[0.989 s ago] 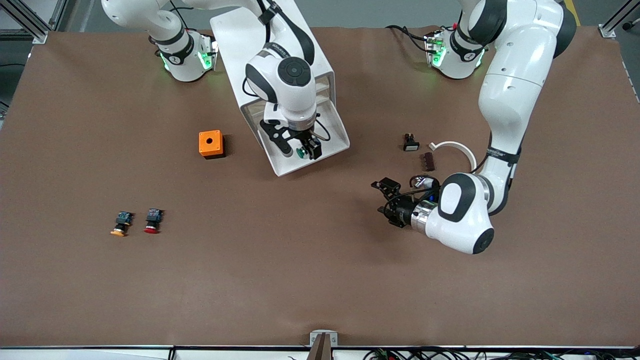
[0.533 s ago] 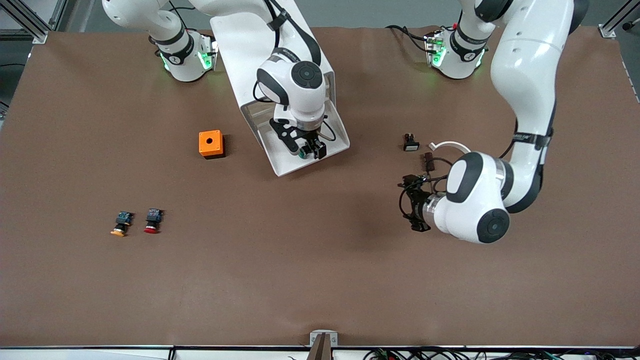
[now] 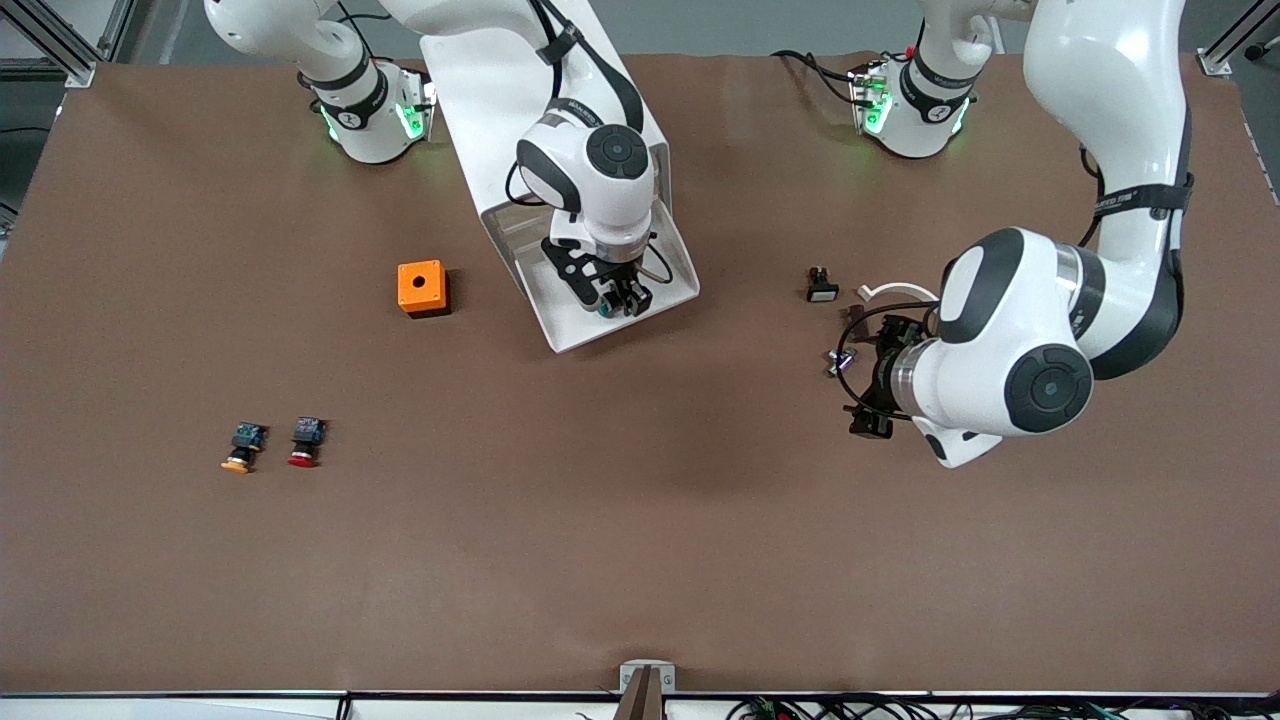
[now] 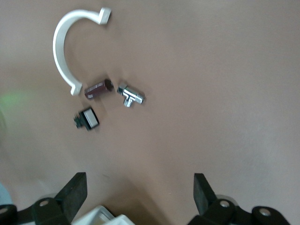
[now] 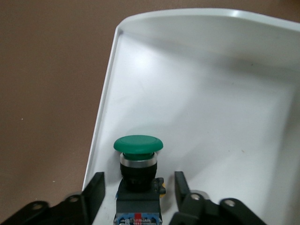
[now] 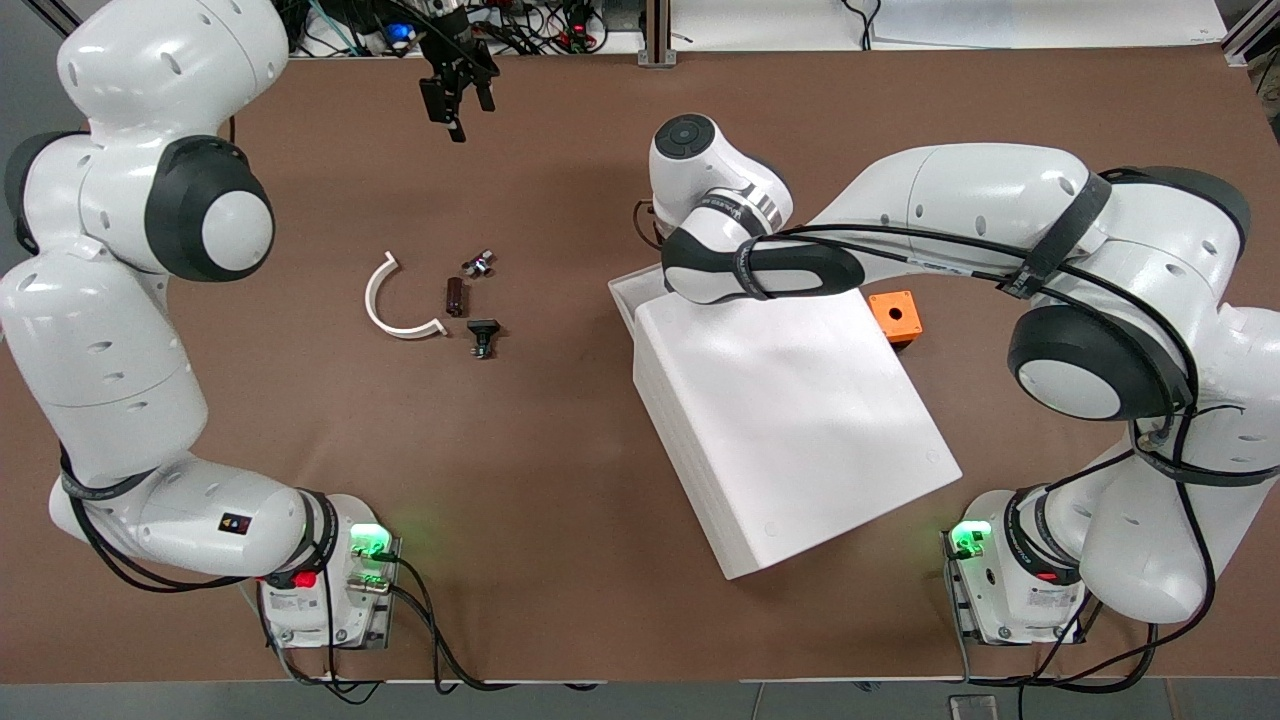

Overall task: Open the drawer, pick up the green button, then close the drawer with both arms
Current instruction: 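Lift the green button out with the right gripper while the left gripper waits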

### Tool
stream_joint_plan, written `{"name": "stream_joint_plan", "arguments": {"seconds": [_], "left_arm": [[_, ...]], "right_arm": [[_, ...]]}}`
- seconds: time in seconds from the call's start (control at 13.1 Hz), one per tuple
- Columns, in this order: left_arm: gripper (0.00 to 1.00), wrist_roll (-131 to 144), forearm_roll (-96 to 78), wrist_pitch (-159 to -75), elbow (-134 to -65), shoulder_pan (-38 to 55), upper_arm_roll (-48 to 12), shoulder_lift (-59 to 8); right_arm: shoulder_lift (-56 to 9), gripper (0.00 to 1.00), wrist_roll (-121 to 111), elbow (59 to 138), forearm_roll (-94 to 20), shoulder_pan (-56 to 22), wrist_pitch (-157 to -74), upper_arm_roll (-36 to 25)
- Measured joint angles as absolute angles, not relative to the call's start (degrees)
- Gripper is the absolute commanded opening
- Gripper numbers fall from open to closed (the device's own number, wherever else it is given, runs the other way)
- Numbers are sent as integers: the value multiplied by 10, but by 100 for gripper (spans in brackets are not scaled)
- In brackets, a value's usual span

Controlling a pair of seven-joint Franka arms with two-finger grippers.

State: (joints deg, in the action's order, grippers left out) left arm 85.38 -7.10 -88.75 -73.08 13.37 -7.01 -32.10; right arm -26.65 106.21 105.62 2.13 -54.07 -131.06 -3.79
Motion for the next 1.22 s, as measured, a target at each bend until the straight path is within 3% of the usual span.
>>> {"name": "stream_joint_plan", "arguments": {"seconds": [0.38,0.68,0.99,1.22], "left_arm": [[100,678,-63,-888,-748,136,-72,-292],[100,648,-62,-976,-791,144,-90,-292],[100,628,-62,-1105,-864,182,-99,-299],[100,627,-26,-1171,-890,250,-102,-318]], "right_arm": [[-267,0,1064,1035,21,-541,-1310,-41],[-265,0,993,964,8,-505,-1231,-48],[-233,0,718,939,-2,-383,-1152,-55],[-217,0,491,941,-7,-268,-1138,-58]]}}
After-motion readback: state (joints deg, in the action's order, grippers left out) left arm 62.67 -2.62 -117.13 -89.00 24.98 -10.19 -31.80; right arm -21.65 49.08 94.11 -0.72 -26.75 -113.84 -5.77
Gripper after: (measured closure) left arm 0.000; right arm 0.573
